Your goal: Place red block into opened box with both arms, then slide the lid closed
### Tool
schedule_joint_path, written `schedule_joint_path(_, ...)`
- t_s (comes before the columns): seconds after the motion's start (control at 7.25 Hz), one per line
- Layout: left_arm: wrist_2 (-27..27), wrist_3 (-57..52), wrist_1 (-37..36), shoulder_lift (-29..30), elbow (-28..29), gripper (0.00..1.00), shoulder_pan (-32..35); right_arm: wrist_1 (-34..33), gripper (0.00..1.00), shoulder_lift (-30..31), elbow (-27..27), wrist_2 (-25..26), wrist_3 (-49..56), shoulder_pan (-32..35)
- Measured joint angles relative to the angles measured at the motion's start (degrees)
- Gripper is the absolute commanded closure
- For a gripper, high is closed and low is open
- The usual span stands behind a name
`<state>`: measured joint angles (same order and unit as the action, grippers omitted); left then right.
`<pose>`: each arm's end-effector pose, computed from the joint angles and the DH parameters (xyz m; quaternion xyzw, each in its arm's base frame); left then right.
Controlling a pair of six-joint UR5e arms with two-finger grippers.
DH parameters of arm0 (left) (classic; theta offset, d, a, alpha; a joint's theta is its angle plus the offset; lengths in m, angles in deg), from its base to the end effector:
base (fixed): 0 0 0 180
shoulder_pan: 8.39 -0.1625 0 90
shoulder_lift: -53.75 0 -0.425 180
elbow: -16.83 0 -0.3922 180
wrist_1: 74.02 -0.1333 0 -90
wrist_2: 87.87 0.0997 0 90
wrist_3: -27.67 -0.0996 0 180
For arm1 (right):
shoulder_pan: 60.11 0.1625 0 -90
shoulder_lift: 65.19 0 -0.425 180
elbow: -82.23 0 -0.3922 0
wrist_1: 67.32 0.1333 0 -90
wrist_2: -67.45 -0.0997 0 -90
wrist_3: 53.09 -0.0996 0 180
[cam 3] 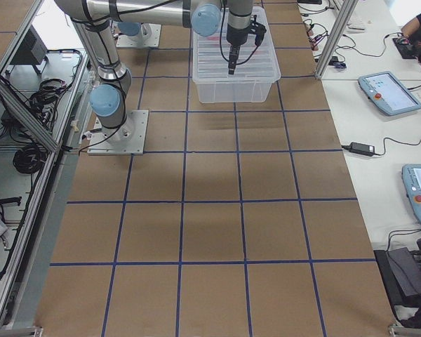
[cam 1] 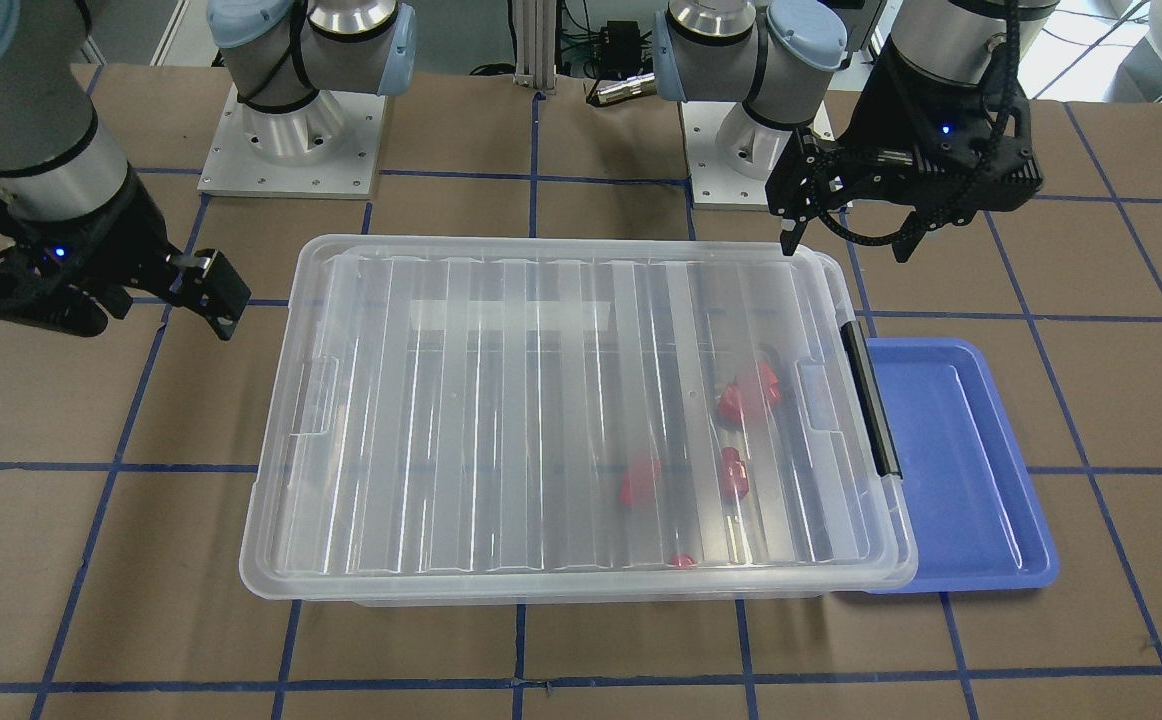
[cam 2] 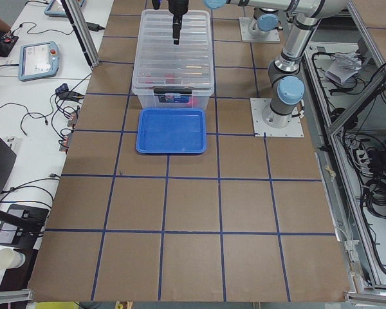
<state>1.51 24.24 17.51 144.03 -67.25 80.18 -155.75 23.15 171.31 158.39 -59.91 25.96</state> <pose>-0.1219 -0.5022 0.5338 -0.0176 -0.9992 0.0361 0.0039 0.0971 -0.5079 0.4787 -0.0935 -0.9954 -0.0199 0.0087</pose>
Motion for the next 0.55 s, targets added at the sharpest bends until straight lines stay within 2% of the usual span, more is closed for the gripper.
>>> schedule_joint_path(0.55, 0.01, 0.00, -0.15, -0.10, -0.12, 0.00, 0.11, 2.61, 0.00, 2.39, 0.17, -1.01, 0.93, 1.24)
